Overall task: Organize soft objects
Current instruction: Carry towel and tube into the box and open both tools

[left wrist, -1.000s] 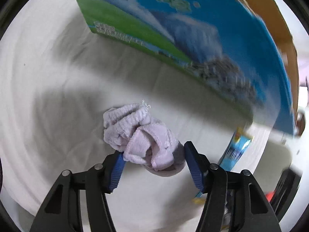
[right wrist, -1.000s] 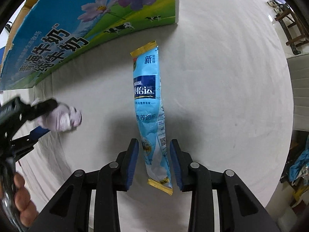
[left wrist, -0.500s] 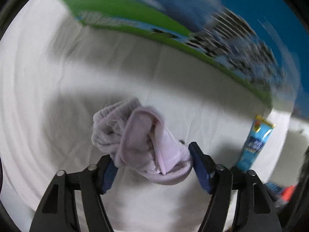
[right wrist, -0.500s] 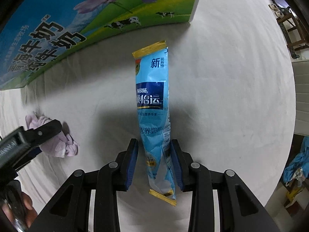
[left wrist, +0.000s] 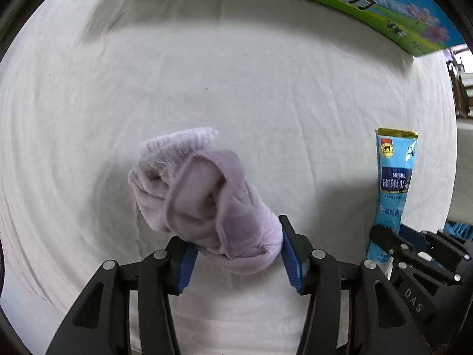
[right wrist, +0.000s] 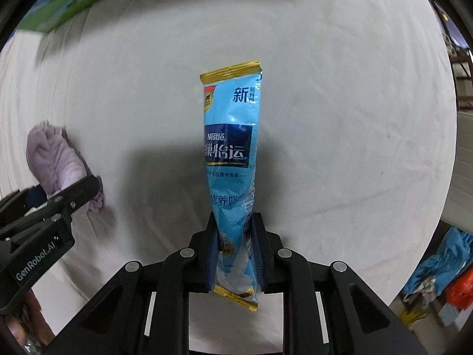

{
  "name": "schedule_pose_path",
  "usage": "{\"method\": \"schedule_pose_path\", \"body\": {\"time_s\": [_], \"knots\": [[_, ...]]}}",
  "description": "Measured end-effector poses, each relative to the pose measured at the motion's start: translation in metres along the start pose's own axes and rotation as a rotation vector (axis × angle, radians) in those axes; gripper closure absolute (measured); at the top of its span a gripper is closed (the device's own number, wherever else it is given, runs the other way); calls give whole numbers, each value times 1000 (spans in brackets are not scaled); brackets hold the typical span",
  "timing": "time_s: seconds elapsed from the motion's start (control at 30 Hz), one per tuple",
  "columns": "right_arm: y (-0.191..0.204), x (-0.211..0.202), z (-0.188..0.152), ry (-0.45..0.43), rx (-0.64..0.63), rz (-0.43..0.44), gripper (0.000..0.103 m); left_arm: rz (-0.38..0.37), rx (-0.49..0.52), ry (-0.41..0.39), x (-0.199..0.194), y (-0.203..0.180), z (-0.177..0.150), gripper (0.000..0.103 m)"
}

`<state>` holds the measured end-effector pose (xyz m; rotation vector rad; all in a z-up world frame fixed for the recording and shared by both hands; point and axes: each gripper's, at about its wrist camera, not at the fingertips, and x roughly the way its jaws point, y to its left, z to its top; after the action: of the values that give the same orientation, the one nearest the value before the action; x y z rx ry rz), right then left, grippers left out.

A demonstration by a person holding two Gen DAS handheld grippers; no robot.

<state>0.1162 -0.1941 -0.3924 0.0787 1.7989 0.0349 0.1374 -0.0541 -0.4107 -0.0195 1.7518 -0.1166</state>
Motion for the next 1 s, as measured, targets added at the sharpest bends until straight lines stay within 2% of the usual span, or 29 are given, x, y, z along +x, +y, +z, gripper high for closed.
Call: {"method": "schedule_pose_path", "body": {"time_s": [0.1, 0.3, 0.37, 0.4, 0.5, 0.53, 0.6, 0.63, 0.67, 0.8, 1.0], "knots": [[1, 0, 2, 7, 1, 11, 77, -88, -67, 6, 1, 25, 2, 39], [-8, -9, 6, -5, 21, 39, 73, -178, -165, 28, 4, 61, 7, 38], [-13, -10, 6, -6, 26, 40, 73, -158, -169, 18, 1, 70, 4, 38], [-16, -11, 5, -6, 28, 38, 73, -141, -167, 11, -7, 89, 2, 38], [-12, -9, -2, -13, 41, 31, 73, -88, -166, -11, -7, 69, 12, 40], [-11, -7, 7, -14, 45, 29, 73, -68, -161, -16, -7, 67, 13, 42], [-8, -7, 4, -16, 51, 17, 73, -15, -135, -42, -15, 43, 21, 54], [-6, -8, 3, -19, 50, 9, 73, -5, -123, -48, -14, 23, 26, 54], [-4, -8, 5, -23, 46, -4, 74, 5, -112, -52, -13, 20, 27, 55], [8, -7, 1, -45, 15, -76, 76, 22, -97, -64, -15, 10, 27, 57], [18, -14, -4, -64, -5, -88, 84, 14, -84, -60, -24, 6, 21, 59]]}}
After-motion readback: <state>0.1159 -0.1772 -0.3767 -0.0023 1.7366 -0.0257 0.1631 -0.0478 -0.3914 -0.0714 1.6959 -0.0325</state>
